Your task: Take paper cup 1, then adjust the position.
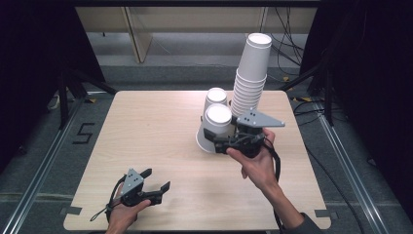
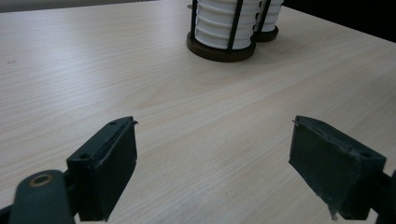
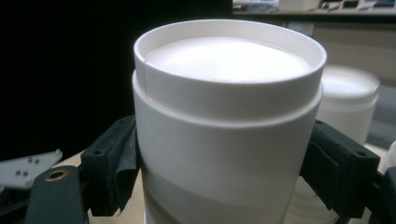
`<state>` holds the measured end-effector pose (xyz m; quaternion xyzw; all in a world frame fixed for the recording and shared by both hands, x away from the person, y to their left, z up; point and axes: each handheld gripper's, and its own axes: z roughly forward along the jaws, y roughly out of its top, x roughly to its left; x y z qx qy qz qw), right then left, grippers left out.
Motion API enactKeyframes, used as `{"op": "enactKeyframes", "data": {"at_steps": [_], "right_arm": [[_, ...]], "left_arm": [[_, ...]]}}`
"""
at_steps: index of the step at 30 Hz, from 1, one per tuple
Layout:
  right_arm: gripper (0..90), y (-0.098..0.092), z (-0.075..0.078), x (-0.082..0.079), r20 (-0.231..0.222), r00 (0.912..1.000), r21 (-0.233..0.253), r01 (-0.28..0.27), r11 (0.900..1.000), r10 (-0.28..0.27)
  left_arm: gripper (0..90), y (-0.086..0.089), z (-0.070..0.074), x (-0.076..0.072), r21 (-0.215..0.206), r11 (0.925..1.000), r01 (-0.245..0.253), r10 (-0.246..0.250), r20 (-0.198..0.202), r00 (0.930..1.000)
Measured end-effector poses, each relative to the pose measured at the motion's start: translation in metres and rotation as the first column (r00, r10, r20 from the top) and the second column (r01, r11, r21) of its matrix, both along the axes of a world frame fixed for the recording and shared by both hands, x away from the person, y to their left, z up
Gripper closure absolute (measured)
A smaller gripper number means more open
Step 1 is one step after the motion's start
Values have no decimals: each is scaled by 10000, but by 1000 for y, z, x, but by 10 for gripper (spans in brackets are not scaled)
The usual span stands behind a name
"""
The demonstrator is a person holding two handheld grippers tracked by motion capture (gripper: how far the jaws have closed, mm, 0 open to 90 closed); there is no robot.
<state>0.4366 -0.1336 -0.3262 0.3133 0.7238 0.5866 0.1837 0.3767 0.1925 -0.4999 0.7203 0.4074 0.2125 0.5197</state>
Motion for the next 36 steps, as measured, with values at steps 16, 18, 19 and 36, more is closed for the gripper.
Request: {"op": "enactKeyframes", "data": {"at_steps": [16,18,19,36], "right_arm": [[197,2,-84,2,-1317,9886,-574,-811,9950,730],[196,3,-88,3,-1570,9851,-487,-789,9957,703],[196,3,-88,3,-1570,9851,-487,-789,9957,703],[196,29,-97,-4,-1562,9742,-160,-1675,9857,1630]], "left_arm": [[145,0,3,-5,-100,9999,141,-138,310,9994],[145,0,3,-7,-208,9996,200,-191,421,9989],[145,0,3,-7,-208,9996,200,-191,421,9989],[144,-50,8,-14,-900,9806,1742,-1578,1648,9736]]}}
